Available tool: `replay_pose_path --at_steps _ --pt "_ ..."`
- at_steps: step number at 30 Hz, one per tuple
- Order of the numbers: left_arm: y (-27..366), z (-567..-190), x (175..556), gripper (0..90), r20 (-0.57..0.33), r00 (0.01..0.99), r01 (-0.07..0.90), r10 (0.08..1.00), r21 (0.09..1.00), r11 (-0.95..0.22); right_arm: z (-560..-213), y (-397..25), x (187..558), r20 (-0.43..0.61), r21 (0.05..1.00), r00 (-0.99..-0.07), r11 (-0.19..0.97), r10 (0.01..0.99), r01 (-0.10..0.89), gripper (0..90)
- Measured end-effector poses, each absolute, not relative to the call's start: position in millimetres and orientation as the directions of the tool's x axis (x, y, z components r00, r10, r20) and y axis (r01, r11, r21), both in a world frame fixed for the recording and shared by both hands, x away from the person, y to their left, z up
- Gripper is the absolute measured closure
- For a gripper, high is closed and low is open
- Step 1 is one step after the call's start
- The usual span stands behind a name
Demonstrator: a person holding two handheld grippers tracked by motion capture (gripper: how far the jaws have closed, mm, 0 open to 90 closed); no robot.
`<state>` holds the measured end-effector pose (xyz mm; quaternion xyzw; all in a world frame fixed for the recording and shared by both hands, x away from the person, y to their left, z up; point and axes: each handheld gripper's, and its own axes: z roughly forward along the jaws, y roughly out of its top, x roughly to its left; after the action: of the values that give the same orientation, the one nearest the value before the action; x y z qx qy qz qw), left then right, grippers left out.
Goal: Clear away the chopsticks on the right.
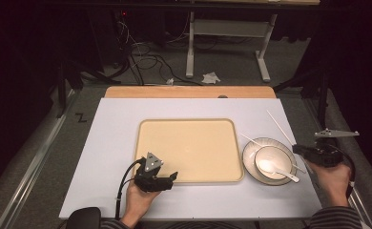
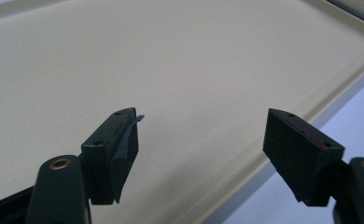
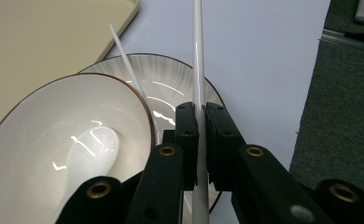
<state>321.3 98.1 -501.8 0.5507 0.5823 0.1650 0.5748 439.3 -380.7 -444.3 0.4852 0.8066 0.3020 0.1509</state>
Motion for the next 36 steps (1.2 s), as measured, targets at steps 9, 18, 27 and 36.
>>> replay_pose_path --at_steps 9,18,27,36 --pt "89.6 -502.3 329.7 27.7 -0.486 0.305 0.472 0.819 0.824 0.313 -431.1 -391.6 415.2 0.072 0.674 -0.459 0.296 0.885 0.677 86.2" --pt "83.1 -503.1 337.2 28.1 -0.482 0.318 0.48 0.817 0.825 0.3 -412.5 -386.5 390.7 0.054 0.698 -0.456 0.293 0.888 0.653 86.2" --pt "81.4 -503.9 341.8 28.2 -0.483 0.314 0.491 0.817 0.82 0.295 -398.1 -361.5 378.2 0.033 0.696 -0.491 0.333 0.87 0.637 86.1" --pt "78.9 -505.1 345.5 28.2 -0.463 0.307 0.481 0.832 0.829 0.284 -391.9 -331.1 370.4 0.05 0.691 -0.551 0.37 0.833 0.621 86.0"
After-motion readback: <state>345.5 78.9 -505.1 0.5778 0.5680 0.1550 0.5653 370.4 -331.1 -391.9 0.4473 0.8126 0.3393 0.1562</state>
